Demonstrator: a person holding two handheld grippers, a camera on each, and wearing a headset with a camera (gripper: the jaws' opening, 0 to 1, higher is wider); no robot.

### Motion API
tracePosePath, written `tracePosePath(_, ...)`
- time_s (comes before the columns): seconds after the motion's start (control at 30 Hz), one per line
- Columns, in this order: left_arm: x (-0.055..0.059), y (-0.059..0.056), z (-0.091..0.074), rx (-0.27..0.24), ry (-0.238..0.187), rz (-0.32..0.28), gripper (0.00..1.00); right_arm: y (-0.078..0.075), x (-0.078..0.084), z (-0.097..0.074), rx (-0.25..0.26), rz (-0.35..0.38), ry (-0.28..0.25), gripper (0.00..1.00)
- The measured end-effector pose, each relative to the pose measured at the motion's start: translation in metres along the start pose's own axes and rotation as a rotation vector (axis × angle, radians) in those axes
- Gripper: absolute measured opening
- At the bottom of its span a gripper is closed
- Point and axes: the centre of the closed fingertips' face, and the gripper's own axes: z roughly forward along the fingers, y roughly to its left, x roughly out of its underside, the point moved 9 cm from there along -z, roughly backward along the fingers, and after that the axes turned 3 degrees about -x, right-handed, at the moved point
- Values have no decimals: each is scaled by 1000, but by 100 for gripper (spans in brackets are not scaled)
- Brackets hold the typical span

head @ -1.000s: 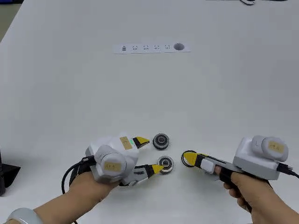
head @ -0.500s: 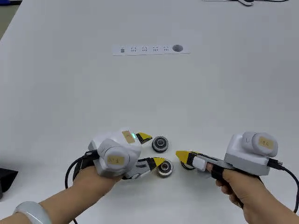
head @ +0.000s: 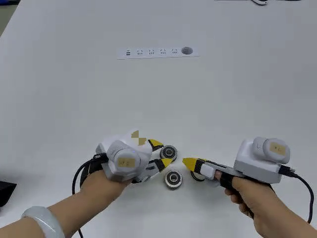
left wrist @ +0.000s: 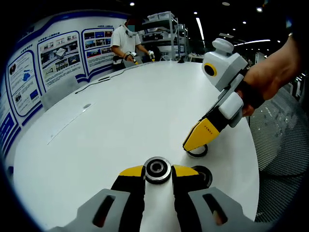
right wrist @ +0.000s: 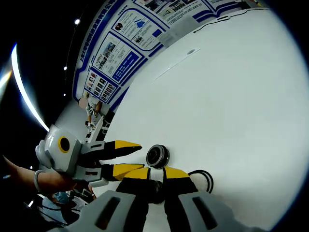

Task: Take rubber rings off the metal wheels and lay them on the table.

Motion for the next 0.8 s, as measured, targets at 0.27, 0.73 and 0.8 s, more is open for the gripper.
tracePosePath(0.27,2,2,7,4,23,-6,18,-2,-1,4,-2,6,0,12)
tracePosePath(0.73,3,3,16,21,50,6,15,-3,-5,10,-6,15,-3,12)
tracePosePath(0.8,3,3,17,24,54,7,14,-4,-5,12,-6,18,-2,12)
